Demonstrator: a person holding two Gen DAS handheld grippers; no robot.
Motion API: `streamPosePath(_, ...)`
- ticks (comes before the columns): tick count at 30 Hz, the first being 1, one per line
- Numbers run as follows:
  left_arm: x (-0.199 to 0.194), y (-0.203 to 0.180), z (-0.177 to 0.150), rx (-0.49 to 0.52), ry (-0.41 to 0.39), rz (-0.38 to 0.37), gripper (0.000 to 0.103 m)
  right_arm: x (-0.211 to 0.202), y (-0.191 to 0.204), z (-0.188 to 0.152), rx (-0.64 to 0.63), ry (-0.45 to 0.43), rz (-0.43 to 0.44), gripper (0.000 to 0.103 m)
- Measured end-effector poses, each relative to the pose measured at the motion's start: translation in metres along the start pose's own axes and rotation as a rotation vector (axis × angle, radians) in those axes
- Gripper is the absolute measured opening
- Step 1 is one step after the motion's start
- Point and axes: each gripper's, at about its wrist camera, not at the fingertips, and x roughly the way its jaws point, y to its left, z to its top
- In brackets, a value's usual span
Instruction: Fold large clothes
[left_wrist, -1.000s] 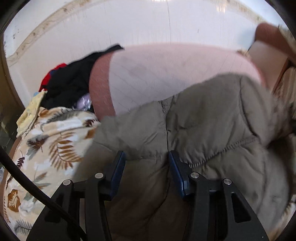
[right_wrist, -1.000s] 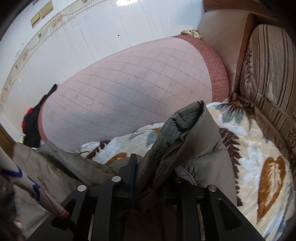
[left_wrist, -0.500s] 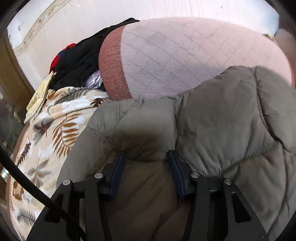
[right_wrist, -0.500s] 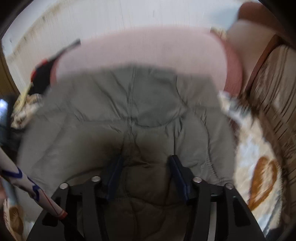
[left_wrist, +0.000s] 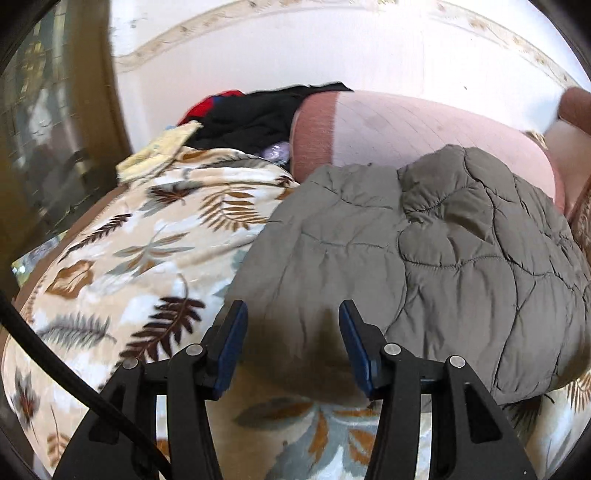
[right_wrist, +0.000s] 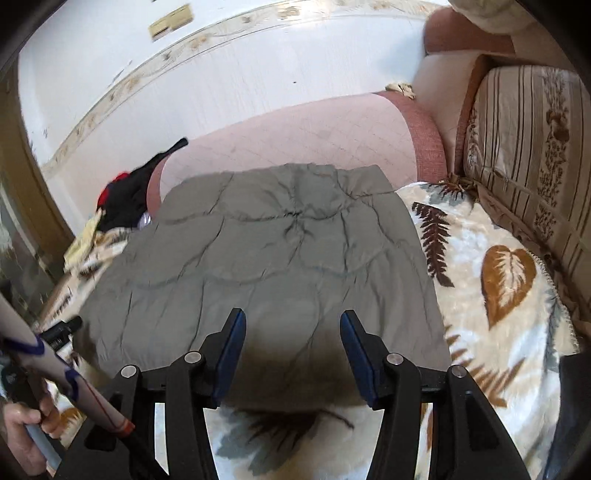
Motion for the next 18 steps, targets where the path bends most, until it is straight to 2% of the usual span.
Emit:
streamPosePath(1, -0.002, -0.001, 0.000, -0.002, -0.009, -0.008, 0.050, 0.002, 0.008, 0.001, -0.030, -0.004, -0.004, 0.049)
streamPosePath(2, -0.005, -0.007, 0.000, 0.008, -0.029, -0.023, 0.050, 0.004, 0.016, 0.001, -0.054, -0.007, -0.005, 0.047)
streamPosePath(4, -0.006, -0.018, 0.000, 0.056, -0.063, -0.034, 0.053, 0.009, 0.026, 0.002, -0.082, -0.016, -0.001, 0.047)
streamPosePath(6, 0.002, -0.026, -0.002, 0.093, -0.082, -0.013, 0.053, 0.020, 0.029, 0.000, -0.107, -0.014, -0.013, 0.047)
streamPosePath(8, 0.023, -0.027, -0.008, 0.101, -0.046, -0.006, 0.053, 0.031, 0.029, -0.005, -0.118, 0.005, -0.041, 0.047)
streamPosePath(10, 0.048, -0.023, -0.014, 0.086, 0.009, 0.000, 0.060, 0.047, 0.025, -0.011, -0.125, 0.040, -0.056, 0.047)
streamPosePath(12, 0.054, -0.022, -0.018, 0.102, 0.000, 0.022, 0.064, 0.061, 0.022, -0.017, -0.137, 0.073, -0.079, 0.047)
streamPosePath(18, 0.059, -0.025, -0.022, 0.099, 0.001, 0.041, 0.064, 0.085, 0.009, -0.026, -0.128, 0.105, -0.080, 0.048)
